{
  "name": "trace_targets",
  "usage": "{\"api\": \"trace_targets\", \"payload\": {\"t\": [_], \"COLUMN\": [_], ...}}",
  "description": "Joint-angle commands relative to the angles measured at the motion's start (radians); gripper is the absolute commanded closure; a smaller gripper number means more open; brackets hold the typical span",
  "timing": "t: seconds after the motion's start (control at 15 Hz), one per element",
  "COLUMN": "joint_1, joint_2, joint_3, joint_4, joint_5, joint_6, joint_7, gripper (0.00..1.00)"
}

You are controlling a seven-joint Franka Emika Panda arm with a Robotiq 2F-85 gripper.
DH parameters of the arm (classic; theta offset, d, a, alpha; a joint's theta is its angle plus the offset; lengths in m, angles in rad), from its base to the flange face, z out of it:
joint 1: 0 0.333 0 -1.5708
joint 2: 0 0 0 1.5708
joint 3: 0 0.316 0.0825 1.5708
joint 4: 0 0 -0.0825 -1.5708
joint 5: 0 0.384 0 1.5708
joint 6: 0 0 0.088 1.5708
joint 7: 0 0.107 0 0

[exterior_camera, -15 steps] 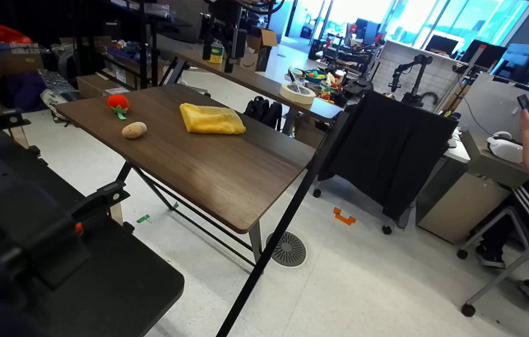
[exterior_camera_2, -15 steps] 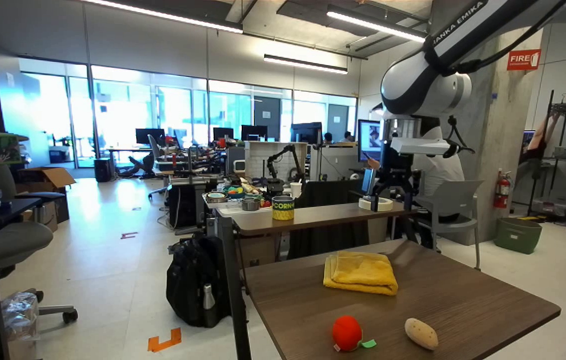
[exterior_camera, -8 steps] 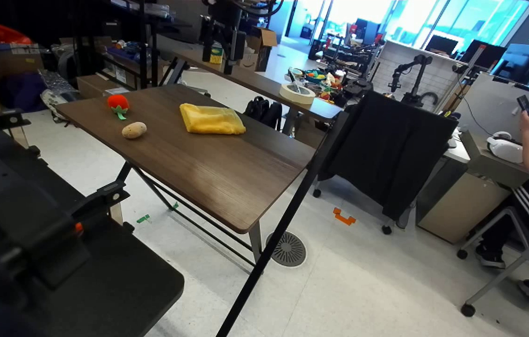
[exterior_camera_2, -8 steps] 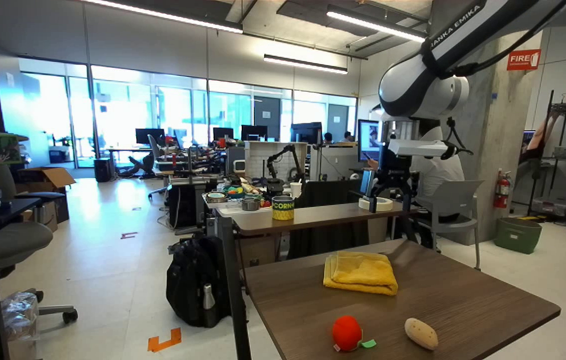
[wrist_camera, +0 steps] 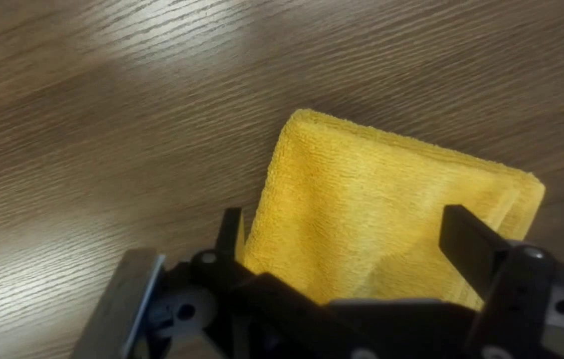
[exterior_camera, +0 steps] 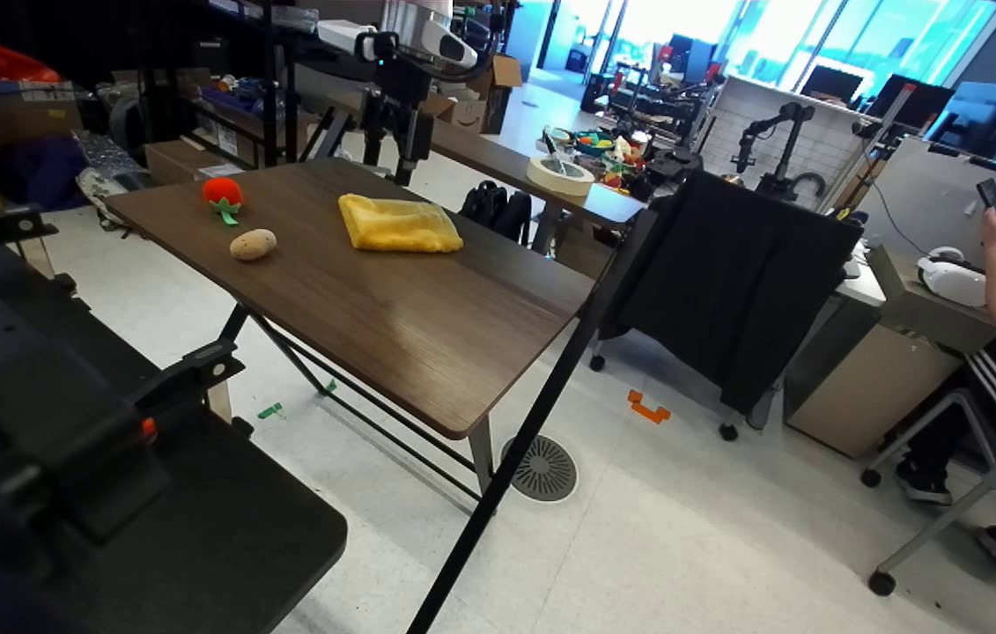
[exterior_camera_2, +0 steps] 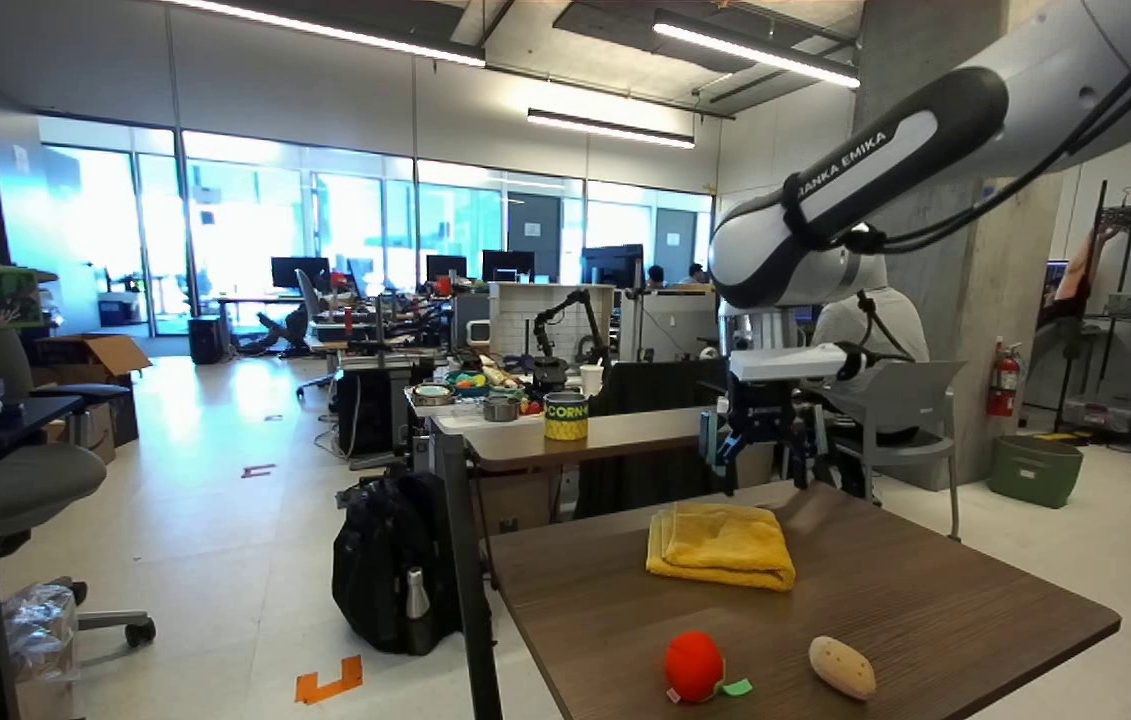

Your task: Use the towel to wipe the table

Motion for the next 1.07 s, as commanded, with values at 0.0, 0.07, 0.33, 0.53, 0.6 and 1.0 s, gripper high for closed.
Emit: {"api": "trace_targets", "payload": {"t": [0.0, 0.07, 0.33, 0.53, 0.6, 1.0], "joint_1": [0.012, 0.008, -0.006, -0.011, -0.014, -0.013], "joint_2": [0.166, 0.205, 0.319, 0.355, 0.368, 0.322], "joint_3": [-0.023, -0.015, -0.007, -0.021, -0.031, -0.022], "joint_4": [0.216, 0.259, 0.399, 0.464, 0.486, 0.396], "joint_5": [-0.006, -0.008, 0.013, 0.016, 0.006, 0.001], "joint_6": [-0.058, -0.043, -0.011, 0.057, 0.066, 0.064], "joint_7": [0.037, 0.038, 0.079, 0.138, 0.147, 0.134], "gripper": [0.0, 0.0, 0.0, 0.0, 0.0, 0.0]}}
